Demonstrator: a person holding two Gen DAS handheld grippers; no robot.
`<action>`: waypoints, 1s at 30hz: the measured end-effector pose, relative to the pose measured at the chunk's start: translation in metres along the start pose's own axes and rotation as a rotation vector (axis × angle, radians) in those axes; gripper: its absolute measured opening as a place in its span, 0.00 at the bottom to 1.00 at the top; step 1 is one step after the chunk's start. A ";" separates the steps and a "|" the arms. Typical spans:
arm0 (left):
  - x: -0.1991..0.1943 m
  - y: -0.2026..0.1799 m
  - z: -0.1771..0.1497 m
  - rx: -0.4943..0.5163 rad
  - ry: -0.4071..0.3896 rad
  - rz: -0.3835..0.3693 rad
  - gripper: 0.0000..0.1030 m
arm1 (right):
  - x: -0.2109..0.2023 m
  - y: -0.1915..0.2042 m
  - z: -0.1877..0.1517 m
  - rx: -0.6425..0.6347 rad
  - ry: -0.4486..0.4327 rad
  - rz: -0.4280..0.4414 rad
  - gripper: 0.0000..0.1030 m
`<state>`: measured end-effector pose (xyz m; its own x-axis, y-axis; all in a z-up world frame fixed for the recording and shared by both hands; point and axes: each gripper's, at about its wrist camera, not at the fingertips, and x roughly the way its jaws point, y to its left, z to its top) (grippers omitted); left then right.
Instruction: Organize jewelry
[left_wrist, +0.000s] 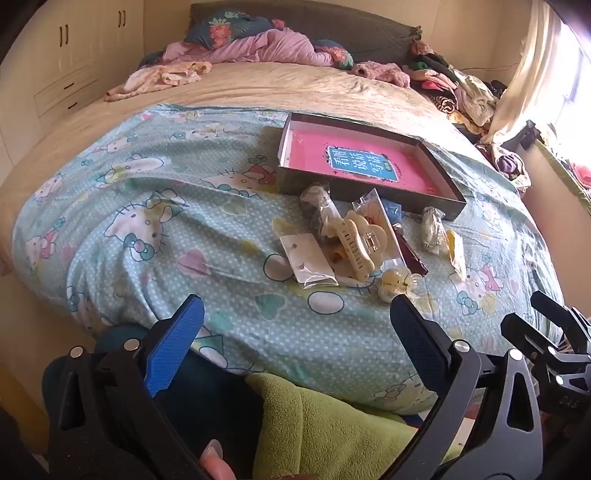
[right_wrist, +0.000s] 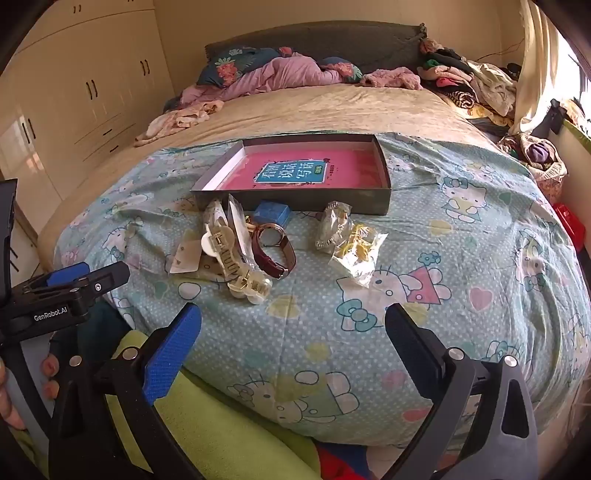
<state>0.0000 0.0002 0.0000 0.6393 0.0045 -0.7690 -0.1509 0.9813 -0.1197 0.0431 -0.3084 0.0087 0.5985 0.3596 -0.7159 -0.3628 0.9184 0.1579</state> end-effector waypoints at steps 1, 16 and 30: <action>0.000 0.000 0.000 0.000 0.000 0.003 0.92 | 0.000 0.000 0.000 0.002 0.000 -0.001 0.96; -0.009 -0.002 0.004 0.034 -0.028 0.014 0.92 | -0.005 0.008 0.002 -0.034 -0.011 -0.006 0.96; -0.009 -0.004 0.002 0.043 -0.032 0.013 0.92 | -0.006 0.009 0.001 -0.037 -0.014 -0.007 0.96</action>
<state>-0.0039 -0.0037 0.0088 0.6613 0.0225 -0.7498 -0.1275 0.9884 -0.0827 0.0375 -0.3020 0.0152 0.6111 0.3561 -0.7069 -0.3851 0.9140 0.1275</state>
